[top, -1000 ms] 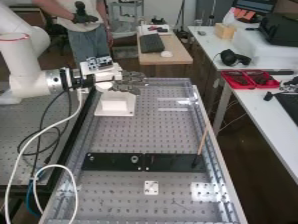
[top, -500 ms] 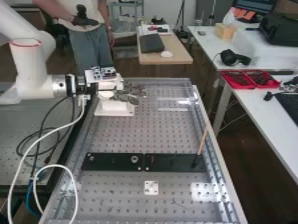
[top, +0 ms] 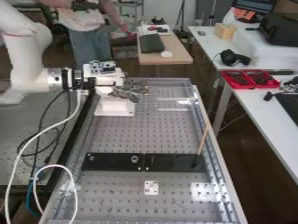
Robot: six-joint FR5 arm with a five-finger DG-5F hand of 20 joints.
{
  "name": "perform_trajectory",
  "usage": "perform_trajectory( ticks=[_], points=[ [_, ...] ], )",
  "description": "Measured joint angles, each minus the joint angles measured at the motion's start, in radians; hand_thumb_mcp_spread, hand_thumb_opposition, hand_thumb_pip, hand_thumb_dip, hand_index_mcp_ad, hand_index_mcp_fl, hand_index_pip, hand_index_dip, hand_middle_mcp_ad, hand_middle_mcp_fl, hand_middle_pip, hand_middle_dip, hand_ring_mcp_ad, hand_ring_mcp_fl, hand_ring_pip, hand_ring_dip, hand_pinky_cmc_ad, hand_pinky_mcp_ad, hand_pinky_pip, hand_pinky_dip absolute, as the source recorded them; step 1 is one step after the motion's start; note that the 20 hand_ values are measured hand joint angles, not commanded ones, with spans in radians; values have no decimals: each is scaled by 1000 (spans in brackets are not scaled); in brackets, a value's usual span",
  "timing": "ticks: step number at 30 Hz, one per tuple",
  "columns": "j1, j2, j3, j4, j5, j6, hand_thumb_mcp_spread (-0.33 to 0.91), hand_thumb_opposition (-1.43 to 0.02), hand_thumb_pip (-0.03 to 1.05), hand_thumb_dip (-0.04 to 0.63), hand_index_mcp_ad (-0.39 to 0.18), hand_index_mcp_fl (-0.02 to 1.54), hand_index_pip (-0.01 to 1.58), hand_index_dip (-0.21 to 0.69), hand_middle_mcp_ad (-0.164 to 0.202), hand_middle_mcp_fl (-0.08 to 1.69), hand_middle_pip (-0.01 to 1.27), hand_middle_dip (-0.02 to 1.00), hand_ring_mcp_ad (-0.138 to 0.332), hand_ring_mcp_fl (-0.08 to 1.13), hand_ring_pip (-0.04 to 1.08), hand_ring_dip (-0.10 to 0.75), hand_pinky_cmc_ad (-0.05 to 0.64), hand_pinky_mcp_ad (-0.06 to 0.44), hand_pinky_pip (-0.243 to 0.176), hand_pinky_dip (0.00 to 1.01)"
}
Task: Grab the larger nut and place it in the white container
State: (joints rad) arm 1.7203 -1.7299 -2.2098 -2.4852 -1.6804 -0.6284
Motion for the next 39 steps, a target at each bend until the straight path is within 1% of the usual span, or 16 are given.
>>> perform_trajectory(
  ticks=[2,6,8,10,11,12,13,14,15,16,17,19,25,31,34,39],
  points=[
    [-16,30,15,-8,27,2,319,-824,803,202,-202,-5,1131,-194,12,3,126,234,126,-2,197,138,309,248,-108,813],
    [-74,107,70,-49,88,15,241,-805,805,202,-204,-5,984,-209,24,5,126,232,124,-2,201,122,309,262,-110,848],
    [-100,129,99,-80,106,28,220,-791,785,204,-188,-3,855,-208,28,5,126,232,127,-2,202,124,309,260,-108,850],
    [-134,144,142,-139,122,42,162,-775,721,190,-171,-2,661,-208,45,19,126,236,134,-2,187,126,307,283,-112,846],
    [-142,147,152,-153,123,44,150,-775,707,182,-166,0,595,-199,42,24,126,234,126,2,183,126,312,297,-112,846],
    [-160,152,174,-182,126,45,133,-775,682,169,-155,2,494,-194,54,23,126,237,143,0,166,126,316,300,-112,836],
    [-175,156,191,-201,126,43,127,-775,656,157,-154,0,417,-197,59,23,126,237,141,0,150,126,314,314,-112,822],
    [-183,158,200,-212,127,40,113,-775,641,145,-154,2,374,-183,59,23,126,237,152,-2,145,126,316,311,-112,806],
    [-194,161,213,-227,127,32,113,-775,637,143,-154,3,326,-176,61,23,126,239,164,0,138,126,328,326,-117,770],
    [-205,164,224,-242,126,22,108,-775,630,131,-154,2,290,-168,61,24,126,239,164,0,138,126,353,328,-120,754],
    [-212,164,232,-252,125,15,103,-775,623,126,-154,21,278,-154,61,24,124,239,161,-2,133,126,346,326,-122,740],
    [-227,163,250,-277,117,-3,106,-775,620,127,-147,21,229,-138,61,23,126,251,166,0,119,126,384,346,-124,717],
    [-265,144,289,-323,84,-21,106,-780,620,126,-148,40,164,-115,61,24,126,253,176,0,101,126,417,344,-124,684],
    [-294,123,315,-334,35,-24,106,-780,620,126,-145,54,140,-101,61,24,126,255,176,0,101,126,412,344,-124,684],
    [-306,115,328,-345,12,-29,108,-780,620,126,-145,52,136,-101,61,23,126,255,176,0,106,126,431,344,-124,684],
    [-323,114,328,-337,-13,-22,105,-780,620,117,-141,59,131,-101,61,24,126,255,176,-2,94,126,431,344,-124,668]
  ],
)
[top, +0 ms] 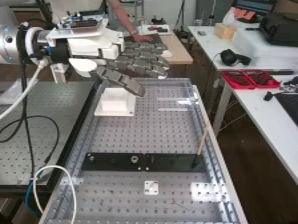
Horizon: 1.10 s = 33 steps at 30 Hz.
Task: Grab the larger nut and place it in the white container
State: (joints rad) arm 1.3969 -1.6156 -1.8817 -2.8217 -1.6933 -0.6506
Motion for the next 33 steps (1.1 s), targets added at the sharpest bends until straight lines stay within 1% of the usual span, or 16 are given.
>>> perform_trajectory(
  ticks=[5,9,33],
  points=[
    [-9,3,-2,7,-12,-2,105,-777,620,117,-141,56,129,-101,61,24,124,255,176,-2,94,126,431,344,-124,653],
    [-13,5,-4,11,-16,-7,105,-777,620,117,-141,56,129,-101,61,40,126,255,176,-2,94,126,431,344,-124,621],
    [-14,24,-30,41,-9,6,108,-777,620,119,-141,56,129,-103,61,40,126,255,176,-2,89,134,431,344,-124,623]
  ],
)
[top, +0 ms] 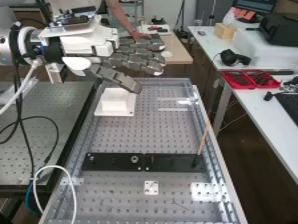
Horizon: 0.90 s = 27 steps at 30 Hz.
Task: Grab the larger nut and place it in the white container
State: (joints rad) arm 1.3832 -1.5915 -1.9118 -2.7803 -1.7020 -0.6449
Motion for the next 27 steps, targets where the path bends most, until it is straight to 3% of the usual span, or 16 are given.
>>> perform_trajectory(
  ticks=[27],
  points=[
    [47,54,-10,-55,39,-8,105,-777,602,115,-140,54,126,-79,61,40,126,255,176,-2,89,134,429,356,-124,623]
  ],
)
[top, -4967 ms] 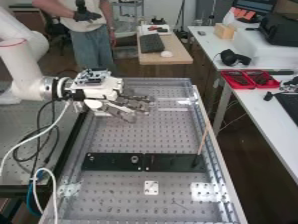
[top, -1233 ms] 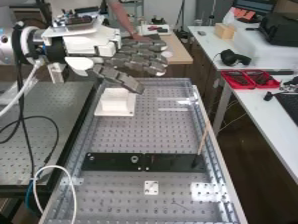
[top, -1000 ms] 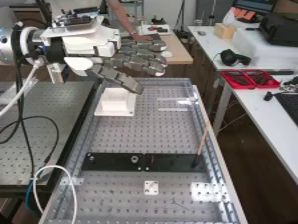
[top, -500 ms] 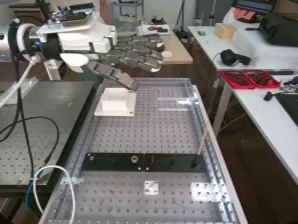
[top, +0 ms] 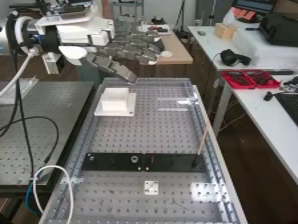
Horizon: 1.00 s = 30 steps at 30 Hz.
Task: Grab the larger nut and place it in the white container
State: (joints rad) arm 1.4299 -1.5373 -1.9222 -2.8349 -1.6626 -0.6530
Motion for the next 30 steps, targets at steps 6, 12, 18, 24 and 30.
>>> perform_trajectory(
  ticks=[6,12,18,24,30],
  points=[
    [-2,-1,8,-9,-8,-8,110,-777,595,119,-140,56,122,-79,61,37,126,255,176,-2,89,134,445,356,-124,623],
    [0,-1,15,-19,-5,-16,113,-777,586,115,-140,56,122,-77,61,37,126,255,176,-2,89,134,445,356,-124,623],
    [1,-2,26,-36,-1,-17,113,-777,585,119,-140,52,122,-77,61,37,126,255,176,-2,89,134,445,361,-124,623],
    [1,-10,35,-36,-8,-9,113,-777,583,113,-140,56,122,-75,61,37,126,255,176,-2,89,134,445,363,-124,623],
    [-1,-16,40,-29,-20,-5,120,-777,557,110,-138,52,122,-77,66,37,126,255,175,-2,89,134,445,363,-124,620]
  ],
)
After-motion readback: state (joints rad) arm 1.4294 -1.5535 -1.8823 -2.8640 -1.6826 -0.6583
